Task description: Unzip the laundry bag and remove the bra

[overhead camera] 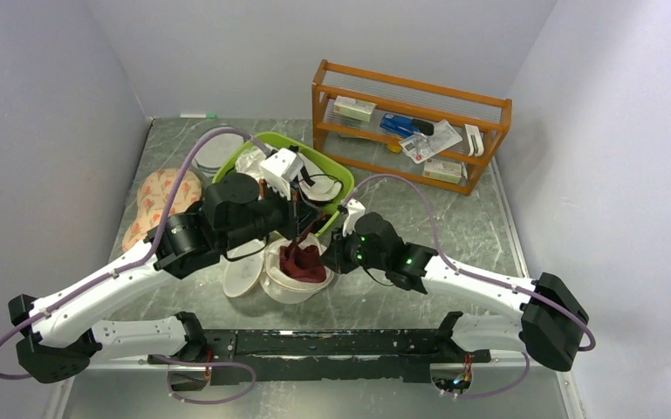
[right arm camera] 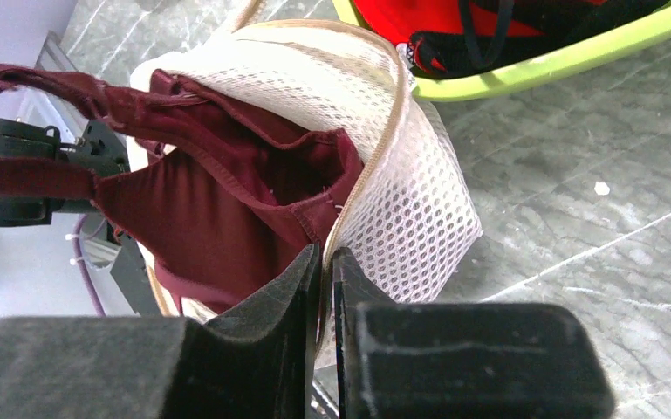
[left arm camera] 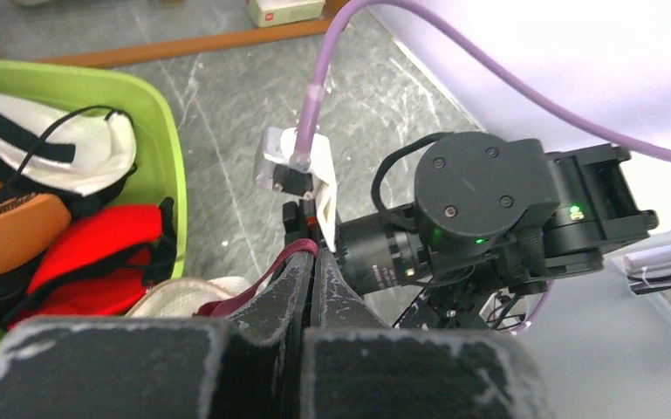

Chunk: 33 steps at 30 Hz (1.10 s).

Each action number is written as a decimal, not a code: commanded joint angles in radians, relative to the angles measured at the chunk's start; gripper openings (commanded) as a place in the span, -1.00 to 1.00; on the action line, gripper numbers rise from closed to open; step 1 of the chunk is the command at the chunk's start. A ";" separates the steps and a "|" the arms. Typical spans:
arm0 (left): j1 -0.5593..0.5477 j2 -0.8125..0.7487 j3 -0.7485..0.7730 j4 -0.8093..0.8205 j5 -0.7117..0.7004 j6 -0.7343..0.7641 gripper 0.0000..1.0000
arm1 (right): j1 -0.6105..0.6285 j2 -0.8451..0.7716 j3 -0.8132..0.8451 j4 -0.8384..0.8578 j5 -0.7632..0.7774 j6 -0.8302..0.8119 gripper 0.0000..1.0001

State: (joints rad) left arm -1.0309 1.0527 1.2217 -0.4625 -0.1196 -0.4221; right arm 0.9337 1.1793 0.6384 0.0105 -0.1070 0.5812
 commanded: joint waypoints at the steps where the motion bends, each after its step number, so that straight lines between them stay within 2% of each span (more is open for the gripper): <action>1: 0.003 0.036 0.081 0.112 0.070 0.040 -0.86 | 0.006 -0.027 0.018 -0.009 0.022 -0.024 -0.78; 5: 0.003 0.088 0.182 0.069 0.050 0.102 -0.86 | 0.006 -0.046 0.000 0.004 0.053 -0.004 -0.78; 14: 0.004 0.011 0.170 0.097 -0.061 0.111 -0.86 | 0.005 -0.040 0.000 -0.044 0.078 -0.015 -0.78; 25: 0.004 0.023 0.308 -0.050 -0.155 0.156 -0.86 | 0.005 -0.027 -0.028 -0.029 0.094 -0.014 -0.78; 33: 0.003 0.013 0.375 -0.072 -0.210 0.199 -0.86 | 0.006 -0.053 -0.032 -0.058 0.101 -0.018 -0.78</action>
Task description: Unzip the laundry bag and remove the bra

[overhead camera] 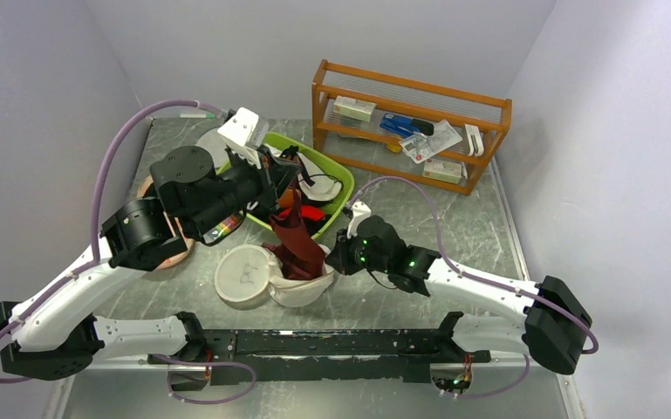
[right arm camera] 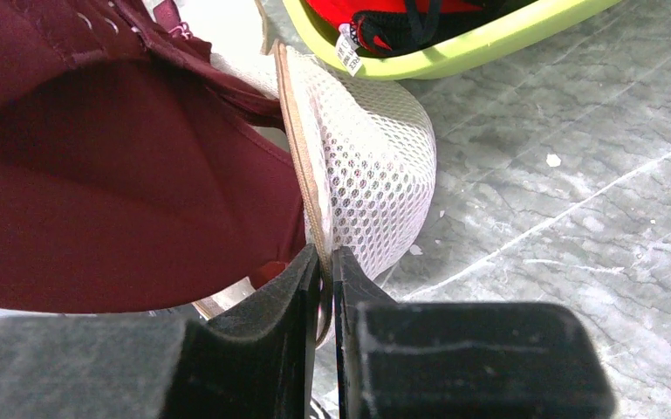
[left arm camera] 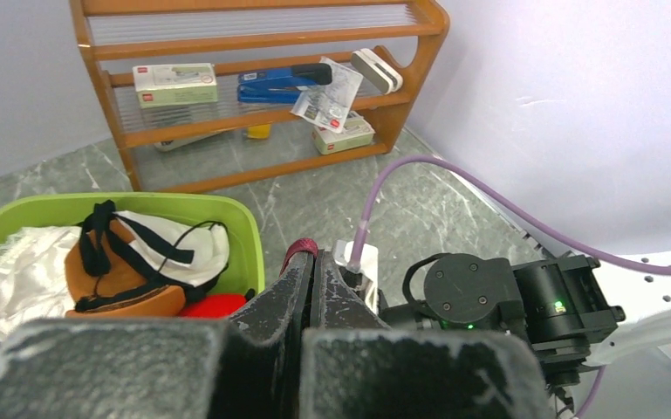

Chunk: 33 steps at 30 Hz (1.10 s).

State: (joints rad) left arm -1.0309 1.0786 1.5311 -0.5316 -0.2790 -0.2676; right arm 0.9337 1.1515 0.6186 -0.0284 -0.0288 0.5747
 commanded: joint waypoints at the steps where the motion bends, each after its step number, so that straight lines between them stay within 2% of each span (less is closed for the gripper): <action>1: 0.002 -0.005 0.087 -0.008 -0.055 0.056 -0.86 | 0.006 -0.028 -0.013 -0.019 0.022 -0.012 -0.78; 10: 0.004 0.150 0.370 -0.064 -0.088 0.195 -0.86 | 0.006 -0.038 -0.024 -0.010 0.019 -0.001 -0.79; 21: 0.003 0.251 0.617 0.006 -0.102 0.265 -0.86 | 0.006 -0.090 -0.062 -0.022 0.031 0.017 -0.79; 33: 0.003 0.244 0.621 0.158 -0.218 0.381 -0.86 | 0.005 -0.123 -0.084 -0.016 0.030 0.022 -0.80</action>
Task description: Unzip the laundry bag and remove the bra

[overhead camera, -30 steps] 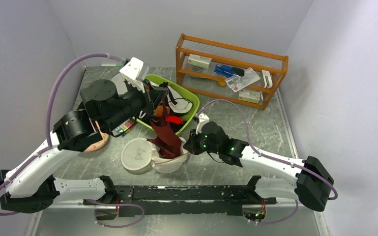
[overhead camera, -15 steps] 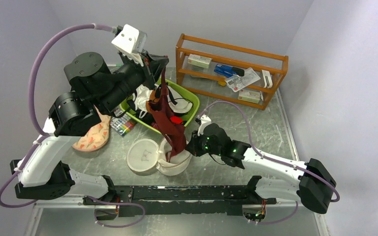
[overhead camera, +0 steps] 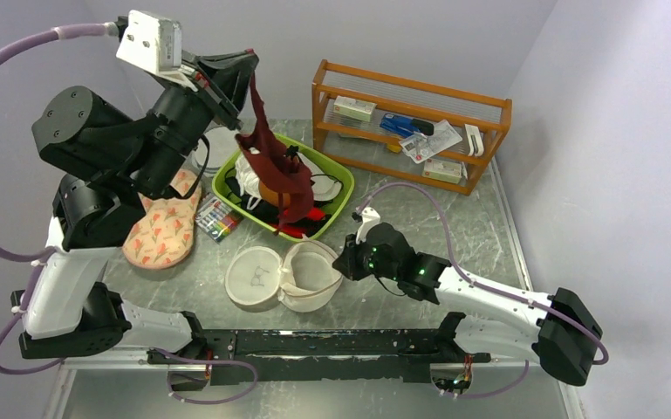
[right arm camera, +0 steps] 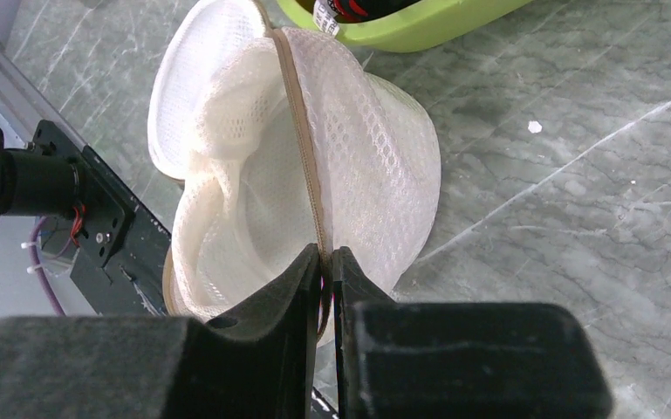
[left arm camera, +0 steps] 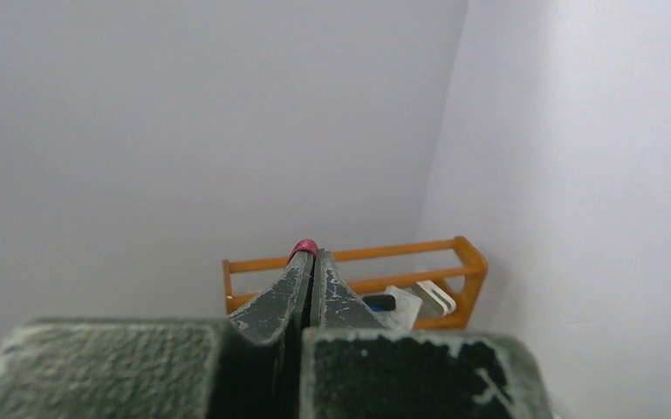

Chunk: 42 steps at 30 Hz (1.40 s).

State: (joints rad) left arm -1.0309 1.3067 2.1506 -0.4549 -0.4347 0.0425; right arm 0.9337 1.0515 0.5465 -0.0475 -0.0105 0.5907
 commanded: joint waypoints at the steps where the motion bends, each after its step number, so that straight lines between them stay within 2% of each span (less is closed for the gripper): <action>1: 0.003 0.021 -0.025 0.091 -0.075 0.076 -0.86 | 0.006 -0.025 -0.012 0.003 0.011 0.007 -0.80; 5: 0.007 0.025 -0.240 0.170 -0.134 0.099 -0.86 | 0.006 -0.034 -0.017 0.002 0.013 0.009 -0.80; 7: 0.051 0.047 -0.296 0.180 -0.126 0.085 -0.86 | 0.006 -0.045 -0.022 0.000 0.013 0.011 -0.80; 12: 0.312 0.102 -0.278 0.146 0.063 -0.059 -0.87 | 0.006 -0.071 -0.030 -0.016 0.017 0.012 -0.80; 16: 0.414 0.145 -0.186 0.130 0.114 -0.089 -0.86 | 0.006 -0.086 -0.024 -0.029 0.025 0.011 -0.80; 22: 0.448 0.187 -0.056 0.175 0.119 -0.057 -0.86 | 0.006 -0.086 -0.018 -0.039 0.029 0.004 -0.80; 26: 0.452 0.189 -0.049 0.280 0.135 -0.028 -0.86 | 0.006 -0.075 -0.007 -0.041 0.030 0.000 -0.80; 31: 0.453 0.253 -0.002 0.320 0.167 -0.014 -0.86 | 0.006 -0.070 0.006 -0.048 0.024 0.002 -0.80; 42: 0.524 0.345 -0.076 0.334 0.227 -0.048 -0.87 | 0.005 -0.109 0.010 -0.087 0.043 0.015 -0.81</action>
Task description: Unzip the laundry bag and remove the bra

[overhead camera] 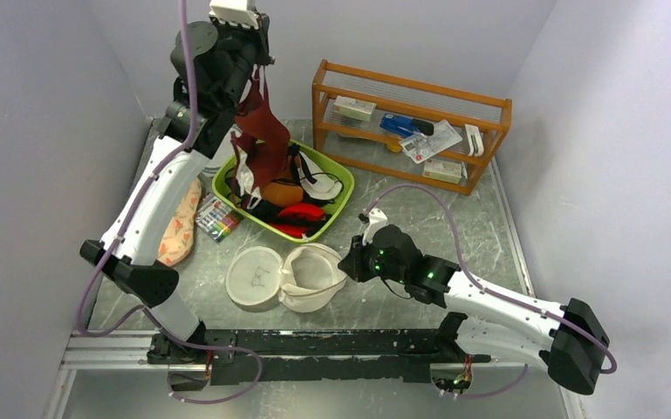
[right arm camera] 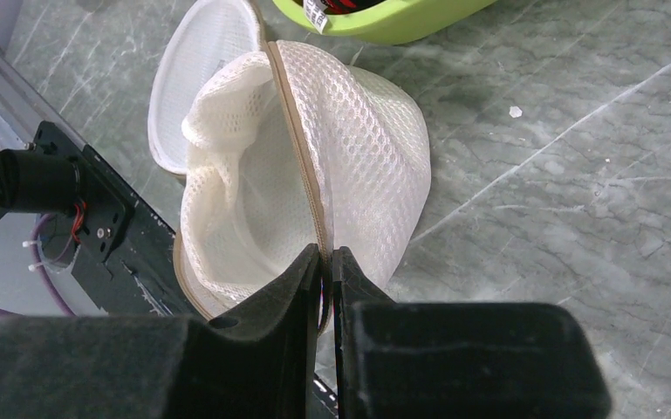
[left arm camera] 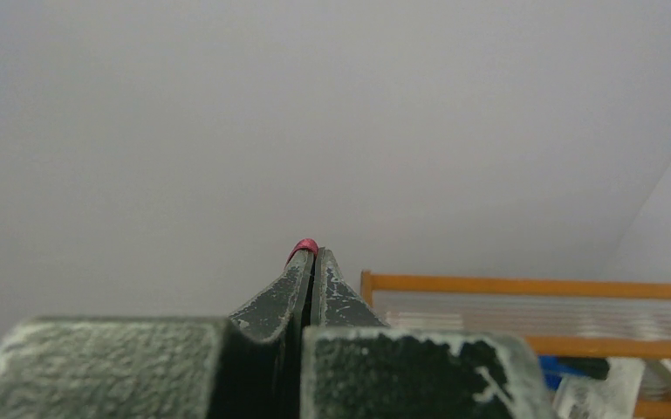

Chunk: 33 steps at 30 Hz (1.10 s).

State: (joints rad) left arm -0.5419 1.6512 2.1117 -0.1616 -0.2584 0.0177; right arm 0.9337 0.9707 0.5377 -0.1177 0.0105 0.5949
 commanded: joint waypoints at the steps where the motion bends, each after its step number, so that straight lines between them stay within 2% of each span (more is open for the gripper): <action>1: 0.042 -0.001 -0.053 0.044 0.057 -0.035 -0.86 | 0.006 -0.028 0.018 -0.015 0.021 0.012 -0.81; 8: 0.063 -0.042 -0.161 0.032 0.122 -0.125 -0.86 | 0.007 -0.006 0.016 0.008 0.007 0.018 -0.81; 20: 0.065 -0.278 -0.602 -0.001 0.125 -0.292 -0.86 | 0.007 0.023 0.018 0.026 -0.002 0.005 -0.81; 25: 0.066 -0.361 -0.814 -0.021 0.067 -0.314 -0.86 | 0.006 0.020 0.007 0.035 -0.001 0.005 -0.81; 29: 0.074 -0.345 -0.912 -0.058 0.054 -0.352 -0.86 | 0.006 0.028 0.002 0.045 -0.002 0.002 -0.81; 33: 0.093 -0.250 -0.917 -0.081 0.102 -0.427 -0.87 | 0.006 0.042 0.005 0.055 -0.010 0.001 -0.81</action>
State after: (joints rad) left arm -0.4736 1.3285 1.1999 -0.2165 -0.1822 -0.3191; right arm 0.9337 1.0019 0.5377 -0.0990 0.0074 0.6056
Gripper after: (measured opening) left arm 0.068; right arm 0.101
